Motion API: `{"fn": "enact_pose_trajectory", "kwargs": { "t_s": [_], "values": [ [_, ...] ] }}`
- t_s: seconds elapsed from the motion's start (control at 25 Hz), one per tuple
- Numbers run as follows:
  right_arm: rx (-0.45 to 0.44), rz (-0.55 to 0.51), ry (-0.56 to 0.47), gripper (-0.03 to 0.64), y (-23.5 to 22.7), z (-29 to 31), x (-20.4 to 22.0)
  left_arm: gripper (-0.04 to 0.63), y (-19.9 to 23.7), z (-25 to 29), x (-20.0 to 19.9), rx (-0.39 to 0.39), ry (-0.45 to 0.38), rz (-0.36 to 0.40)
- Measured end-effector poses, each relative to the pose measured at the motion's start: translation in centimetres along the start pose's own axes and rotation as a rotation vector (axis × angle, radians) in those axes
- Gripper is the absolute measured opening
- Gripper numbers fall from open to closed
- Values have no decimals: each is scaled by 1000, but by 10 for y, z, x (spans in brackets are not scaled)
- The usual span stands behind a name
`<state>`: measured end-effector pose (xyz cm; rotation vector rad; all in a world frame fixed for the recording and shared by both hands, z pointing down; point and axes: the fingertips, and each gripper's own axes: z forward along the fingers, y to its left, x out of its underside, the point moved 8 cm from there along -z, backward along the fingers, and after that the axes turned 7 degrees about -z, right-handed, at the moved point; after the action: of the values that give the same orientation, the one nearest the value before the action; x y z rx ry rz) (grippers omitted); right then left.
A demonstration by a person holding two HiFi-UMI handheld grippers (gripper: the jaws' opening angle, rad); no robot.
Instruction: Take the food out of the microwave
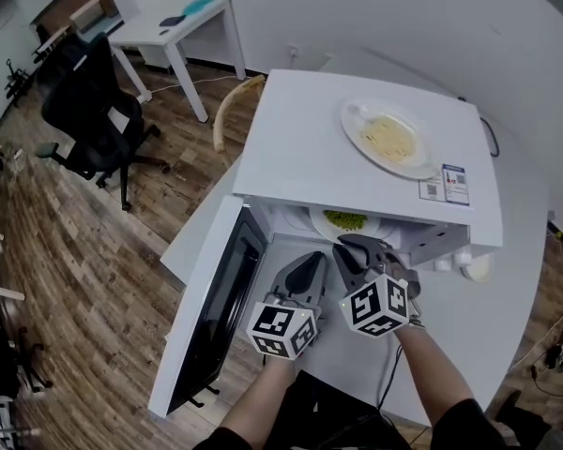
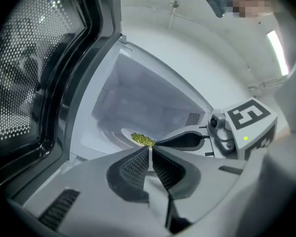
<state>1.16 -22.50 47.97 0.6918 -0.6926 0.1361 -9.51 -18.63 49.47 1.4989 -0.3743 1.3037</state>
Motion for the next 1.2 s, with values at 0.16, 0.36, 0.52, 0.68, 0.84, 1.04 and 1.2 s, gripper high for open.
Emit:
{"fn": "enact_pose_trajectory", "kwargs": {
  "t_s": [0.16, 0.36, 0.52, 0.68, 0.84, 1.04, 1.2],
  "values": [
    [1, -10, -11, 60, 8, -9, 3, 11, -3, 3, 4, 2, 23, -37],
    [4, -16, -8, 60, 14, -16, 8, 98, 0, 8, 12, 46, 46, -218],
    [7, -17, -15, 60, 15, -21, 12, 126, 3, 12, 16, 69, 57, -345],
    [-1, -33, -35, 60, 19, -26, 13, 126, 3, 14, 17, 81, 45, -424],
    [-5, -48, -43, 60, 23, -31, 16, 126, 2, 18, 20, 93, 51, -473],
    [-14, -66, -67, 60, 27, -34, 17, 126, 5, 19, 25, 98, 41, -545],
    [-24, -93, -98, 60, 31, -36, 17, 124, 6, 21, 26, 100, 32, -575]
  ]
}}
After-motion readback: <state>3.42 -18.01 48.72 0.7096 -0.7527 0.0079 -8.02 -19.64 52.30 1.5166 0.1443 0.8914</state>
